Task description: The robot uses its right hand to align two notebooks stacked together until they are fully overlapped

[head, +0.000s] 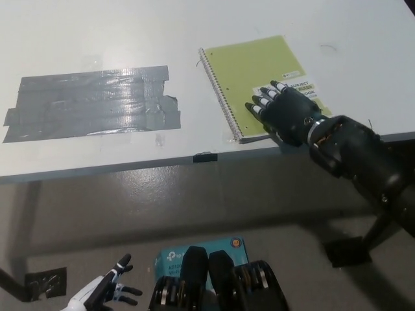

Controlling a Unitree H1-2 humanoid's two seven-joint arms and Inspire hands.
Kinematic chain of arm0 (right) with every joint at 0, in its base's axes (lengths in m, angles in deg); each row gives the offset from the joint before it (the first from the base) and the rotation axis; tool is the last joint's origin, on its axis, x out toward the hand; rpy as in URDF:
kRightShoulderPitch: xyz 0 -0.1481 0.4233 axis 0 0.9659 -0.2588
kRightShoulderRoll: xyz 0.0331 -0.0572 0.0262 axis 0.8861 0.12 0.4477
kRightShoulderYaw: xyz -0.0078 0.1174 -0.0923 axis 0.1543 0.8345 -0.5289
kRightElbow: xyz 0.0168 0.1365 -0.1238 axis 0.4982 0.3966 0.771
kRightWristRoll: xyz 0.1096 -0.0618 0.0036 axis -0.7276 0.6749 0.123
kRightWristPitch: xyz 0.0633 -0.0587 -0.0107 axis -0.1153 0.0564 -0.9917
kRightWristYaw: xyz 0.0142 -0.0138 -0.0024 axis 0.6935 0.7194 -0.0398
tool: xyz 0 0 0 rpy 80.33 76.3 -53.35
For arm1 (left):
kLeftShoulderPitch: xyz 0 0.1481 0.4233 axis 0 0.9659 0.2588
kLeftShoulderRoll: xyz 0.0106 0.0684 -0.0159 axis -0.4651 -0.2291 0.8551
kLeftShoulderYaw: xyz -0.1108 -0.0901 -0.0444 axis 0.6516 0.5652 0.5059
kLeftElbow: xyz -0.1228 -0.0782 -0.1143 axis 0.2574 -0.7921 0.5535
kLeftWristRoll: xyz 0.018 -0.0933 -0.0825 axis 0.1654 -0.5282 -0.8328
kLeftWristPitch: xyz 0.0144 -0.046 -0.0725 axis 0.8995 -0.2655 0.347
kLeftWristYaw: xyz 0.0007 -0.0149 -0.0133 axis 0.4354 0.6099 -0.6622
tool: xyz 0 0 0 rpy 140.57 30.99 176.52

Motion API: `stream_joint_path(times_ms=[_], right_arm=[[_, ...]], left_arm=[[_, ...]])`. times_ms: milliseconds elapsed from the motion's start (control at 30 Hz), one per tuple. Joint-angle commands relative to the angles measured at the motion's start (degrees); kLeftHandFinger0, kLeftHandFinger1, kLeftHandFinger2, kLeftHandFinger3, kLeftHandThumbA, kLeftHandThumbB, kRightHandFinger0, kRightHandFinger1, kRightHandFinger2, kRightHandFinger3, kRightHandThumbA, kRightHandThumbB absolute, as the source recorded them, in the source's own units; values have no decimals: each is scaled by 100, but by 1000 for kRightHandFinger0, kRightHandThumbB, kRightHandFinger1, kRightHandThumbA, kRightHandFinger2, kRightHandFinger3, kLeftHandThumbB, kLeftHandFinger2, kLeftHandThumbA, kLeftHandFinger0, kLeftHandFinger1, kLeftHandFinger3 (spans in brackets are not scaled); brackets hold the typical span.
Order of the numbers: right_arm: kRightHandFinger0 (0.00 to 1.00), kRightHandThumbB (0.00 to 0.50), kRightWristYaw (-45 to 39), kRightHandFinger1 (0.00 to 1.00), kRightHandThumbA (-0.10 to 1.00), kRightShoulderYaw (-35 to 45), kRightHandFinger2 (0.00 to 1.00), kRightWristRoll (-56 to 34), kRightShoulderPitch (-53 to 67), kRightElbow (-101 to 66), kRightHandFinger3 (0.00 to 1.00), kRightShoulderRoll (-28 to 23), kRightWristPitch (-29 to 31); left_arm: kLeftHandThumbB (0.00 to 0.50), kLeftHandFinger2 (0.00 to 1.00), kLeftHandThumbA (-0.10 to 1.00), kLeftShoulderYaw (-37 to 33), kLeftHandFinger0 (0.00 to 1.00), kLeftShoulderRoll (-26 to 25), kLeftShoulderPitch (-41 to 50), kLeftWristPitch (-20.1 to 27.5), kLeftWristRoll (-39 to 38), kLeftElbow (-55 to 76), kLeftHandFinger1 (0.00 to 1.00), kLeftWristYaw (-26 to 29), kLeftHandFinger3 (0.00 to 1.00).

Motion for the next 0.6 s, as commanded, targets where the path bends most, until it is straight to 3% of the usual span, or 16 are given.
stream_joint_path(times_ms=[0,33,67,133,200,367,567], right_arm=[[1000,139,-536,1000,1000,377,1000,-395,-391,-393,1000,81,-25],[1000,138,-562,1000,1000,401,1000,-375,-335,-429,1000,88,-26],[1000,196,-408,1000,1000,546,1000,-450,-588,-564,1000,146,98],[1000,218,-424,1000,1000,620,1000,-414,-674,-611,1000,181,96],[1000,215,-279,1000,1000,622,1000,-255,-938,-637,1000,225,133],[1000,183,-282,1000,1000,611,1000,-115,-1678,-454,1000,196,186],[1000,173,-162,1000,1000,685,1000,-159,-2431,-89,1000,-48,380]], left_arm=[[500,685,1000,-10,712,-39,161,-1,71,167,671,-13,1000],[500,688,1000,-18,713,-34,202,11,76,163,671,-12,1000],[500,685,1000,-8,719,17,333,5,78,152,664,43,1000],[500,679,1000,-31,725,31,391,78,68,112,671,11,1000],[500,666,1000,-103,624,32,543,94,109,112,654,-14,1000],[500,697,1000,-98,687,65,730,64,82,148,665,-29,1000],[500,702,1000,-94,654,47,886,209,142,167,637,-18,1000]])
